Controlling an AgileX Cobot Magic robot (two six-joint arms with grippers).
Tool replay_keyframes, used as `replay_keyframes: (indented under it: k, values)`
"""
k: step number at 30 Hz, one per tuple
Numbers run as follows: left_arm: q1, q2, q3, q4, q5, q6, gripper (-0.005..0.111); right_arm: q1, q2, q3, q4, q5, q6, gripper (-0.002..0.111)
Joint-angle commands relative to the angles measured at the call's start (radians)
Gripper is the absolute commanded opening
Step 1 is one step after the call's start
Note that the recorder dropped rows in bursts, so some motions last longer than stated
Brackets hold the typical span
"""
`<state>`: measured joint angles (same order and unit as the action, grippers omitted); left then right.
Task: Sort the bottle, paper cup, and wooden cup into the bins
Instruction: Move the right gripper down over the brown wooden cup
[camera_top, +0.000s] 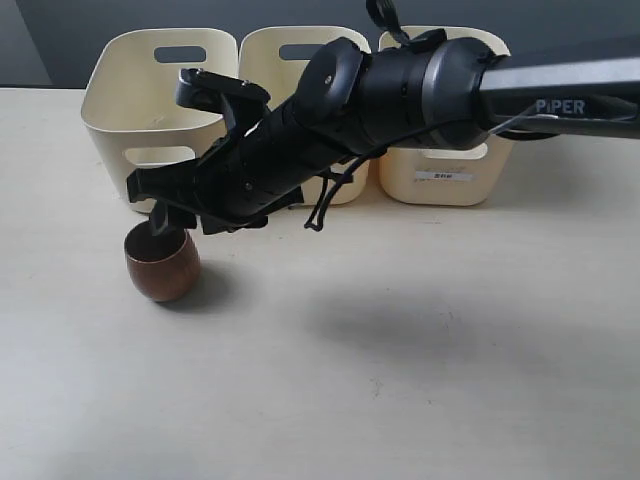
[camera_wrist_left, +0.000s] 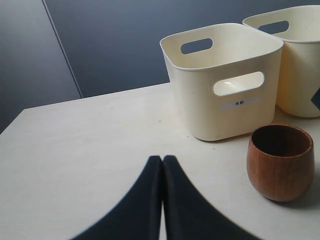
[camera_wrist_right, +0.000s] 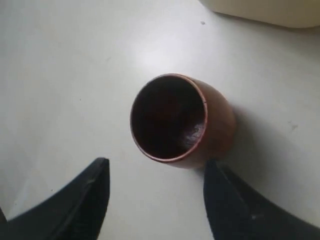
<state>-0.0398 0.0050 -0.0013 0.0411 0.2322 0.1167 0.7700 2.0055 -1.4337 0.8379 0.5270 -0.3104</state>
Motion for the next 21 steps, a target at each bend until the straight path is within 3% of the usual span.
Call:
replay_keyframes:
  k: [1, 21]
  values:
    - [-0.003, -0.005, 0.001, 0.000, -0.001, -0.002, 0.000, 0.028, 0.002, 0.002, -0.003, -0.073, -0.003, 0.054]
    - [-0.003, -0.005, 0.001, 0.000, -0.001, -0.002, 0.000, 0.038, 0.063, 0.002, -0.005, -0.138, -0.003, 0.054]
